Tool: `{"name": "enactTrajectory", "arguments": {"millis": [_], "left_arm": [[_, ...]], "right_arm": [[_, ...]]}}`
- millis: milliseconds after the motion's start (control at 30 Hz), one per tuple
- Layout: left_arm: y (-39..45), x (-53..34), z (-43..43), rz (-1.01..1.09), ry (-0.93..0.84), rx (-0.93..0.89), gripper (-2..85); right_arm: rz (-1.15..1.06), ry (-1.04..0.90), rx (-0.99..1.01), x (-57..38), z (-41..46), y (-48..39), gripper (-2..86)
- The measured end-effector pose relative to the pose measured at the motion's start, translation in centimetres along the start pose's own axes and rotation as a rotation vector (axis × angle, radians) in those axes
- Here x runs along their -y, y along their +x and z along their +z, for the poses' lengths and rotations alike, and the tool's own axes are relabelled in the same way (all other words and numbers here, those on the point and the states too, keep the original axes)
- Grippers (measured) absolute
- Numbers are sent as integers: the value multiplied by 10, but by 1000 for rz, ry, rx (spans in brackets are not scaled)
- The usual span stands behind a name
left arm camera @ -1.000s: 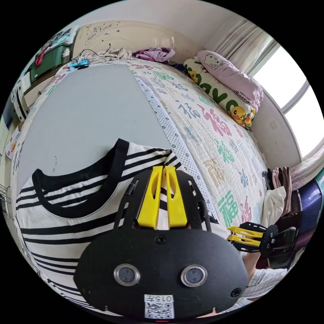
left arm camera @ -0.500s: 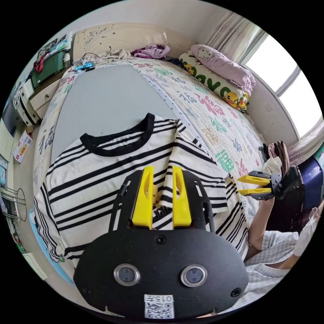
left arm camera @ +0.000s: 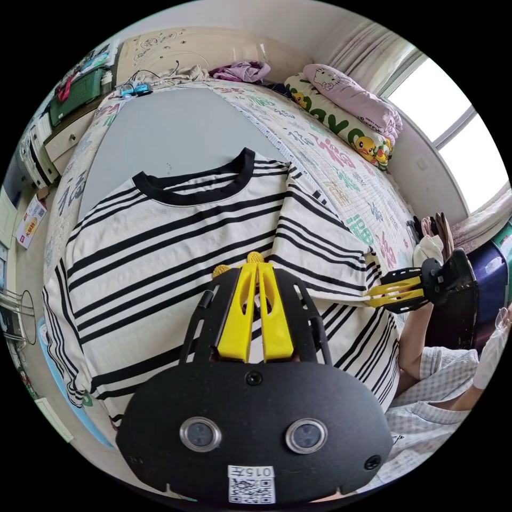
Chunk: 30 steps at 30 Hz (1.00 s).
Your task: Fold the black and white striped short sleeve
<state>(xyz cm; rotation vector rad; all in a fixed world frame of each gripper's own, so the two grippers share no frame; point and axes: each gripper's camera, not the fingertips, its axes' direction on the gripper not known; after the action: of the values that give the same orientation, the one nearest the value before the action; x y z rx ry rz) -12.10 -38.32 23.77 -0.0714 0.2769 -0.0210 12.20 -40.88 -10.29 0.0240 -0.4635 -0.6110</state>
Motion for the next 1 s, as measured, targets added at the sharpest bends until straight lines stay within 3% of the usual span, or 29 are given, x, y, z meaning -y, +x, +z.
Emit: {"name": "enactTrajectory", "arguments": {"millis": [167, 333, 500, 833, 1000], "left_arm": [[1, -4, -6, -12, 18, -41, 2], [12, -11, 2, -22, -25, -99, 87], [22, -14, -4, -9, 9, -95, 9], [57, -20, -11, 35, -29, 41, 25], [155, -49, -44, 318, 42, -30, 76]], "right_arm": [[0, -1, 19, 6, -14, 3, 6], [3, -40, -7, 15, -22, 11, 11], [10, -34, 3, 19, -38, 23, 14], [-15, 6, 99, 20, -72, 61, 53], [170, 203, -82, -19, -116, 118, 61]]}}
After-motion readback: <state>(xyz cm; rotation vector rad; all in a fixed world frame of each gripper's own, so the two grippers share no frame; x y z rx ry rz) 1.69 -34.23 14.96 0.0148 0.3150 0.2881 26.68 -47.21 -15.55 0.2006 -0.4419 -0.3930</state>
